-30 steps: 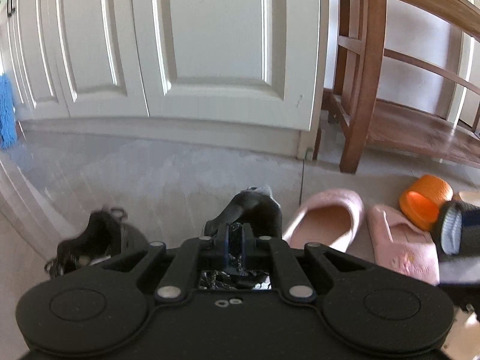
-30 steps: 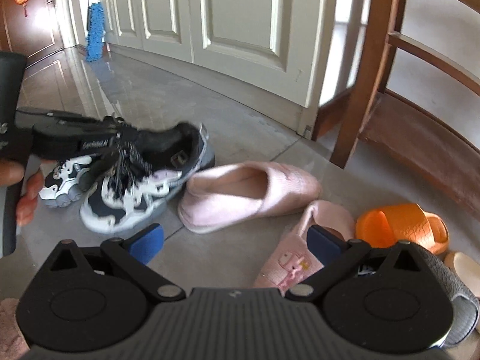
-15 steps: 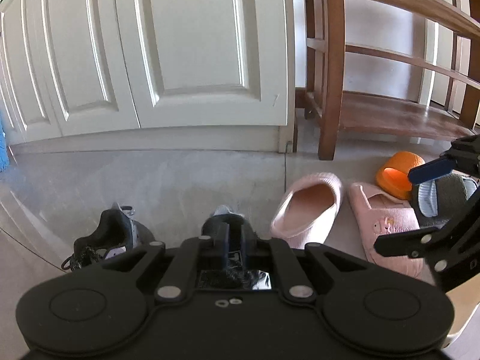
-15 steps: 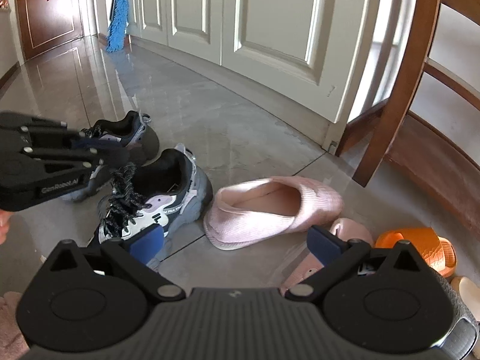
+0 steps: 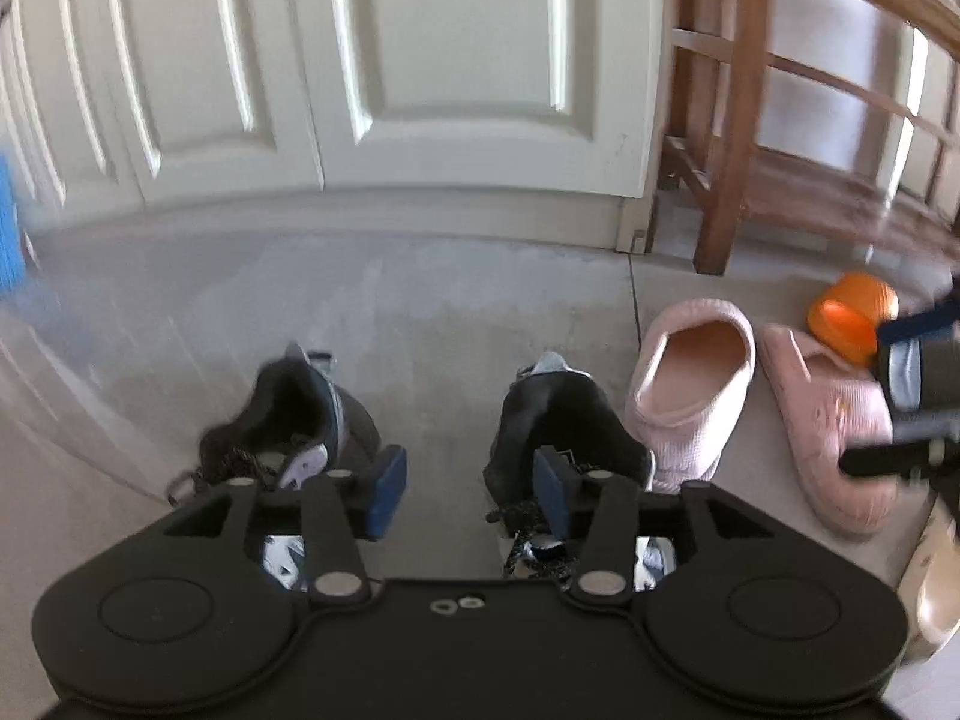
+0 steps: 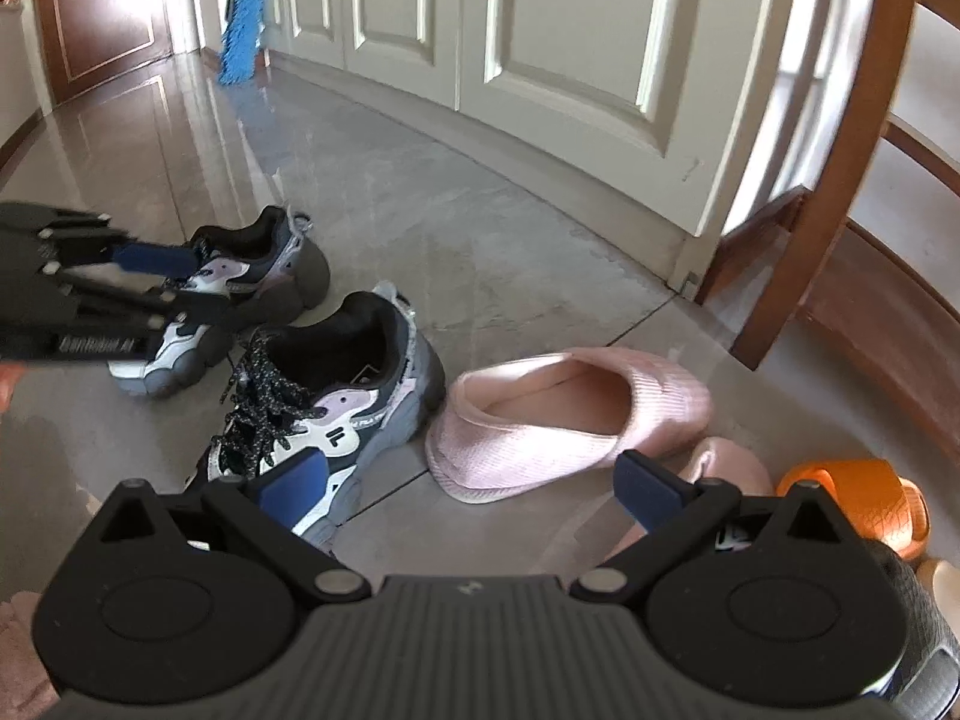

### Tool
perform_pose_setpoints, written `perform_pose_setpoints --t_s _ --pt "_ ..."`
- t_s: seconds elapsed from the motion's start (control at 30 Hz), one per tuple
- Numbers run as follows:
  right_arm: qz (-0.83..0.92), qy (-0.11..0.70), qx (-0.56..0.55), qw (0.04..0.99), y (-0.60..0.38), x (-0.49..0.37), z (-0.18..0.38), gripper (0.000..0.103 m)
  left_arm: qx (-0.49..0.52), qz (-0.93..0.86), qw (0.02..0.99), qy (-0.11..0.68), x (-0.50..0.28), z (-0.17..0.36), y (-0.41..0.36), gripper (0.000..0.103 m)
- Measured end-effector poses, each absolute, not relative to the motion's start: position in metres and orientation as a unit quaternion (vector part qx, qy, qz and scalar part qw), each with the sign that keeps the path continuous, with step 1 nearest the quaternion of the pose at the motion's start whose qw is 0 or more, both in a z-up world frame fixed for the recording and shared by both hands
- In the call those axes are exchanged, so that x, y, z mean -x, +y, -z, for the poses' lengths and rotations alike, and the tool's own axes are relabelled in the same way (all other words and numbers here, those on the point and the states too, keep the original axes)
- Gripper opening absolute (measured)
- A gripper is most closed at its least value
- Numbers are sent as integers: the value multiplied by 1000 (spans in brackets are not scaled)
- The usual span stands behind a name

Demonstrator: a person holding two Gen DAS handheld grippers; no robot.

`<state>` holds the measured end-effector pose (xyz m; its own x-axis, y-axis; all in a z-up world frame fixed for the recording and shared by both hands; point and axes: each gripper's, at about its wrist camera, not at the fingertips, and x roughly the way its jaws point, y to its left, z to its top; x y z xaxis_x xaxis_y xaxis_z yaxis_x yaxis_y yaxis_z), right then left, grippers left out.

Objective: Organize scattered shoes
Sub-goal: 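Carry the second sneaker beside the first and open the left tool, then lower the left tool onto the plain pink slipper and grasp its heel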

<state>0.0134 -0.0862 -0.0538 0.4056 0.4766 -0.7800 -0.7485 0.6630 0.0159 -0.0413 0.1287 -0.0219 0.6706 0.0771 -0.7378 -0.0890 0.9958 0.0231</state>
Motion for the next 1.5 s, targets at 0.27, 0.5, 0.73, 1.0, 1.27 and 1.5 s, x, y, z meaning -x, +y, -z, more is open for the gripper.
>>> perform_pose_setpoints --t_s 0.27,0.5,0.73,1.0,1.27,1.5 --pt "-383 415 182 805 -69 -15 62 102 121 -37 873 471 -8 65 149 46" --pt "-394 442 183 785 -59 -12 79 102 80 -36 853 514 -19 89 147 15" --pt "-401 442 174 784 -58 -14 79 103 -65 -41 867 493 -6 82 141 15" --pt "-401 432 178 788 -63 -12 76 103 -148 -51 862 483 -3 77 168 15" --pt "-401 422 183 792 -68 -10 74 103 -147 -84 862 477 -1 68 163 25" --pt "-342 416 153 828 -94 -47 75 103 -83 -124 918 367 27 -2 132 34"
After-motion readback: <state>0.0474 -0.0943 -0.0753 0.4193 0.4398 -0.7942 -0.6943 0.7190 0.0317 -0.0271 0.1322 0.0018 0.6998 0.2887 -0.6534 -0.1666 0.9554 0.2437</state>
